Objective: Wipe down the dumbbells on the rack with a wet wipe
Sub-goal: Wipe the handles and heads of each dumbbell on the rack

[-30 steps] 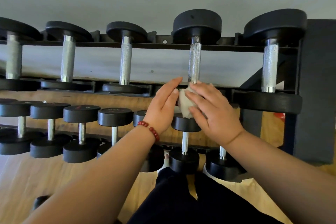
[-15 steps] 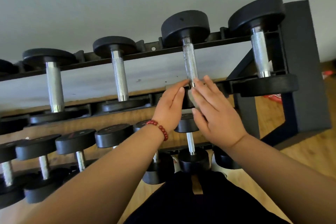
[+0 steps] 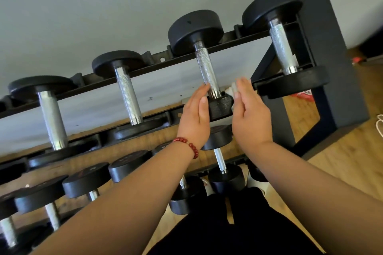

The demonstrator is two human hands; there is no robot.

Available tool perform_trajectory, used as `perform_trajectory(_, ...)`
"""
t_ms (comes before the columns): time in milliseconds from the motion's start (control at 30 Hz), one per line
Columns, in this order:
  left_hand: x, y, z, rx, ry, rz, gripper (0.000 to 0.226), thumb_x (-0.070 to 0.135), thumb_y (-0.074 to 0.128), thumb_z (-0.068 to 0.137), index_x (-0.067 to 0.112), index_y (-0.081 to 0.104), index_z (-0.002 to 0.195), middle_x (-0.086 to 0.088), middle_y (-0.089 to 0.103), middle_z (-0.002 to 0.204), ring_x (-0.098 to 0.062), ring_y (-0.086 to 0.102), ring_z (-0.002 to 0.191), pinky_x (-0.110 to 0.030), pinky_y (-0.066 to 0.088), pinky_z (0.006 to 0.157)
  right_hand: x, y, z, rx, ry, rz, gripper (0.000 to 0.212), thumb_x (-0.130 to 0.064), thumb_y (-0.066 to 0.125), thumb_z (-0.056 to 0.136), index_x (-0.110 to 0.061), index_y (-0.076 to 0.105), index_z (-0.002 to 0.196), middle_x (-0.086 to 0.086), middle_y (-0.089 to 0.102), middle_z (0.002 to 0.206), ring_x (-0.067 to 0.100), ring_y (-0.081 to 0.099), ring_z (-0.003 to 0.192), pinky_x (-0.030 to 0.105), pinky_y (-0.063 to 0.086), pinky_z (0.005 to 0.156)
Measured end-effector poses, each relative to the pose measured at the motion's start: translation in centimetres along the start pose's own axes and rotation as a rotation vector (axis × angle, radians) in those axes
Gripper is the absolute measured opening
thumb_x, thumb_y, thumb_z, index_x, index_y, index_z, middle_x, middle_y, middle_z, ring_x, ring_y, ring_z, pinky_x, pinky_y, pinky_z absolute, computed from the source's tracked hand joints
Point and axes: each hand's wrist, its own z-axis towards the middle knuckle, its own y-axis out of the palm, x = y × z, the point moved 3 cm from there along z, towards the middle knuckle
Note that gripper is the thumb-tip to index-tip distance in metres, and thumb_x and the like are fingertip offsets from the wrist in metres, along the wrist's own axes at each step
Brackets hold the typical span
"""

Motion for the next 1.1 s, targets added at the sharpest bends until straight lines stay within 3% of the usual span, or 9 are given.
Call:
perform_trajectory(67,0.0,0.0,-0.1,0.002,-0.008,0.002,0.044,0.034,0.023,0.105,0.027,0.039,0.145,0.006,0.041,0.15,-0.007,0.032,0.139,-0.031,0.024,0.118,-0.3,0.0,-0.3,0.009,0.051,0.034,0.044,-0.019,0.04,0.104,-0.014,0.039,0.148,0.0,0.033,0.155,0.0,0.019,0.141,0.003,0.013,0.111)
perform_trajectory(200,0.0,0.1,-0.1,0.006,-0.007,0.005,0.046,0.038,0.022,0.103,0.028,0.04,0.144,0.006,0.041,0.149,-0.008,0.032,0.139,-0.034,0.025,0.118,0.0,0.3,-1.9,-0.032,-0.13,-0.1,0.05,-0.03,0.032,0.102,-0.011,0.034,0.148,-0.007,0.025,0.151,0.008,0.017,0.145,0.014,0.014,0.117)
perform_trajectory(367,0.0,0.0,-0.1,0.002,0.003,0.001,0.045,0.037,0.022,0.104,0.027,0.04,0.143,0.006,0.041,0.148,-0.006,0.032,0.138,-0.033,0.025,0.118,-0.3,0.4,-0.9,-0.03,-0.031,-0.054,0.048,-0.026,0.036,0.103,-0.009,0.035,0.148,0.005,0.029,0.156,0.007,0.014,0.144,0.003,0.006,0.111)
perform_trajectory(533,-0.1,0.0,0.0,-0.004,-0.003,0.011,0.043,0.035,0.022,0.105,0.03,0.039,0.144,0.008,0.041,0.149,-0.006,0.031,0.139,-0.032,0.025,0.118,0.0,0.2,-1.4,-0.088,-0.167,-0.234,0.051,-0.036,0.036,0.103,-0.011,0.038,0.147,0.003,0.034,0.154,0.009,0.016,0.145,0.016,0.015,0.114)
perform_trajectory(633,-0.3,0.1,-0.1,-0.015,-0.003,0.008,0.042,0.035,0.022,0.105,0.03,0.04,0.143,0.007,0.041,0.149,-0.006,0.032,0.139,-0.03,0.025,0.118,0.8,-0.5,1.0,0.062,0.129,0.0,0.036,-0.026,0.041,0.104,-0.014,0.056,0.134,0.003,0.06,0.133,0.014,0.05,0.127,-0.005,0.029,0.091)
perform_trajectory(700,-0.3,-0.1,-0.1,-0.024,-0.003,0.014,0.04,0.033,0.023,0.106,0.033,0.039,0.143,0.008,0.04,0.149,-0.004,0.032,0.138,-0.029,0.025,0.118,1.2,-0.3,1.0,0.115,0.289,0.087,0.037,-0.026,0.042,0.104,-0.016,0.055,0.137,-0.001,0.06,0.133,0.004,0.05,0.122,-0.011,0.026,0.081)
perform_trajectory(867,-0.6,-0.2,0.1,-0.032,0.012,0.026,0.034,0.038,0.021,0.105,0.046,0.034,0.135,0.01,0.041,0.148,-0.005,0.033,0.138,-0.028,0.027,0.116,0.5,-0.3,-1.8,0.088,-0.079,-0.046,0.04,-0.016,0.047,0.102,-0.005,0.047,0.14,0.008,0.049,0.143,0.014,0.04,0.137,0.017,0.028,0.114)
perform_trajectory(1000,-0.7,-0.1,0.2,-0.027,0.016,0.03,0.035,0.039,0.021,0.103,0.045,0.035,0.134,0.01,0.042,0.148,-0.004,0.033,0.138,-0.023,0.025,0.114,1.5,-0.7,0.5,0.095,0.071,0.106,0.037,-0.016,0.048,0.102,-0.009,0.052,0.137,0.004,0.055,0.138,-0.002,0.04,0.129,0.002,0.027,0.104)
perform_trajectory(1100,-0.9,0.0,0.2,-0.02,0.012,0.029,0.036,0.042,0.02,0.102,0.046,0.035,0.134,0.011,0.043,0.147,-0.002,0.034,0.137,-0.02,0.025,0.113,0.9,-0.5,-0.1,0.067,0.004,0.065,0.039,-0.019,0.047,0.102,-0.008,0.049,0.139,0.001,0.049,0.141,0.0,0.034,0.134,0.006,0.025,0.109)
